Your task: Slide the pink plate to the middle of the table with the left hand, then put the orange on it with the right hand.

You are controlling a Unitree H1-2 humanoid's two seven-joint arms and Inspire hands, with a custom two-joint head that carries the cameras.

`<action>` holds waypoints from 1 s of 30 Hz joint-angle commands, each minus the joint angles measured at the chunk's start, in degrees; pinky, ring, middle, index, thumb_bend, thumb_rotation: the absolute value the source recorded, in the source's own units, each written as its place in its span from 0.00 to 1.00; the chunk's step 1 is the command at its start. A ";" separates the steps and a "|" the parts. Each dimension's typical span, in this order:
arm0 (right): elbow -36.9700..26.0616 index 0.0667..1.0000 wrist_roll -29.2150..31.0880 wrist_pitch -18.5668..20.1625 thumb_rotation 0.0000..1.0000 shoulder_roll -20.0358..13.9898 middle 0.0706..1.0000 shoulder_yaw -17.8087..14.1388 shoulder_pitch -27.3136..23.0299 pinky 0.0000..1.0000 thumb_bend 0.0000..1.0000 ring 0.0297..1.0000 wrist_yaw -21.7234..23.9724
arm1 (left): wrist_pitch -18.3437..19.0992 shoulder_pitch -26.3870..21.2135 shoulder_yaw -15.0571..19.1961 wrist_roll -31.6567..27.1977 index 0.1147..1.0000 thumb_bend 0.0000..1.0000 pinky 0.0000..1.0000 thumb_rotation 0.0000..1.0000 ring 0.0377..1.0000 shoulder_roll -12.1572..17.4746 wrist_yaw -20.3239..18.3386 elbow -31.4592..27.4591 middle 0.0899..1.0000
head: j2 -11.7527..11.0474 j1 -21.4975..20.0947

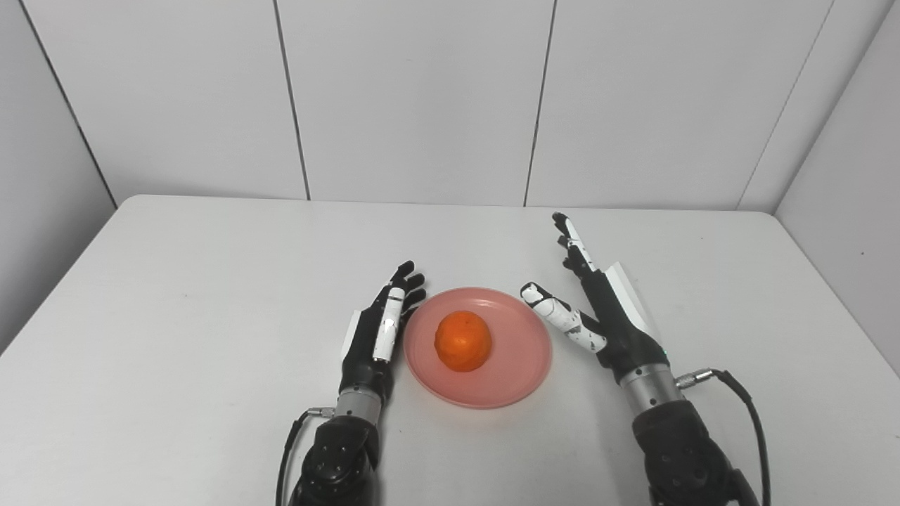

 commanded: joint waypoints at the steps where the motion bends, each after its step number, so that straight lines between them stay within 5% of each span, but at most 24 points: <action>1: -0.81 0.99 2.88 -1.38 1.00 0.81 0.98 -1.43 -1.05 0.85 0.83 0.93 -1.22 | -0.20 0.16 -0.42 0.49 0.85 0.35 0.85 1.00 0.86 0.42 -0.21 -1.14 0.87 | -0.04 0.01; 12: 0.85 0.97 12.64 -3.15 1.00 4.75 0.96 -4.79 3.45 0.90 0.83 0.93 -2.84 | 0.36 2.93 -0.71 0.47 0.85 0.38 0.86 1.00 0.86 0.80 -0.41 -4.72 0.86 | 0.11 -1.15; 18: 1.63 0.96 16.72 -5.65 1.00 6.33 0.97 -5.30 5.76 0.95 0.71 0.96 -3.60 | 0.60 4.39 -0.79 -0.21 0.86 0.37 0.88 1.00 0.87 1.09 -1.12 -6.70 0.87 | 0.18 -1.48; 30: 1.77 0.92 20.30 -3.66 1.00 9.61 0.93 -5.49 7.68 0.92 0.37 0.92 -5.29 | 0.72 3.97 -0.61 0.07 0.86 0.37 0.86 1.00 0.86 1.21 -0.53 -6.53 0.87 | 0.39 -1.43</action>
